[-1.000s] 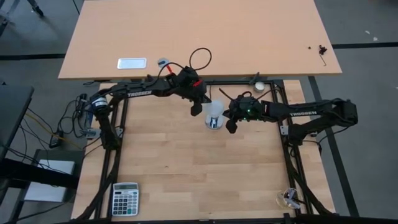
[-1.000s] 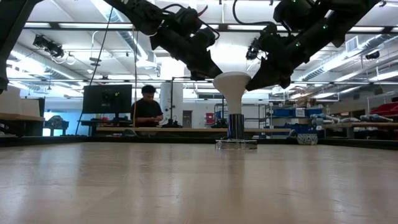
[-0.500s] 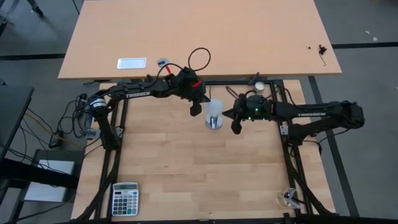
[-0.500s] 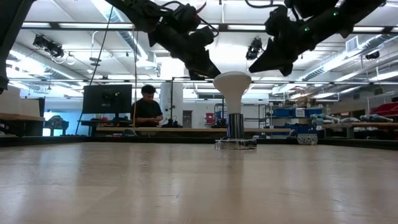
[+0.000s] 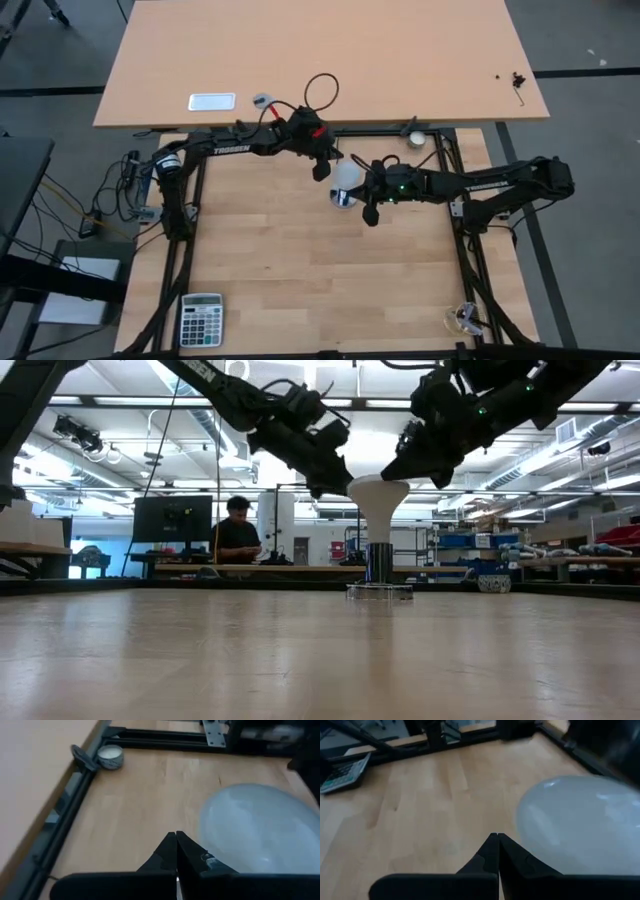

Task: Screw lightbulb
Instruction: Remove the lightbulb from the silver lamp socket

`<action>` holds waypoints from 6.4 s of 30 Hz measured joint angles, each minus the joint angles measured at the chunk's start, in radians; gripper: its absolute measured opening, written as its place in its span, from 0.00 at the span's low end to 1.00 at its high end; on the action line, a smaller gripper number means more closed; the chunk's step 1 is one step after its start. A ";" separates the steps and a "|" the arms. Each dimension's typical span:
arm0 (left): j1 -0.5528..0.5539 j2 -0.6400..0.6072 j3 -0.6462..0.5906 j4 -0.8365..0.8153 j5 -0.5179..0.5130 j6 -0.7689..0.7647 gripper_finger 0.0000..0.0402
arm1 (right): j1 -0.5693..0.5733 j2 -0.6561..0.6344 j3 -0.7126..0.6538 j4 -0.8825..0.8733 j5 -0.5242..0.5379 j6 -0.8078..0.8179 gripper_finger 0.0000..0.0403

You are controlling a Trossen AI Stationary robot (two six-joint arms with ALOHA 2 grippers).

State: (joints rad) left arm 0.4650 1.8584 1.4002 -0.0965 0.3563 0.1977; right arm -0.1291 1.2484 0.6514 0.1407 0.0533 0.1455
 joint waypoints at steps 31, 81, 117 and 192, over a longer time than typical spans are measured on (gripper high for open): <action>-0.088 0.014 0.002 -0.269 -0.034 0.057 0.00 | -0.139 -0.060 -0.001 -0.131 0.045 -0.063 0.02; -0.002 0.019 0.002 0.039 -0.020 -0.022 0.00 | -0.098 -0.028 0.000 -0.086 -0.028 -0.068 0.02; -0.100 -0.009 0.001 -0.350 -0.158 0.044 0.00 | -0.291 -0.138 0.000 -0.227 0.010 -0.059 0.02; -0.065 -0.087 0.001 0.025 0.053 -0.073 0.00 | -0.157 -0.284 0.000 -0.354 0.023 -0.071 0.02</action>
State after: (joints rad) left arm 0.4000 1.7718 1.4010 -0.0712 0.4095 0.1250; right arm -0.2860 0.9646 0.6518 -0.2129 0.0758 0.0750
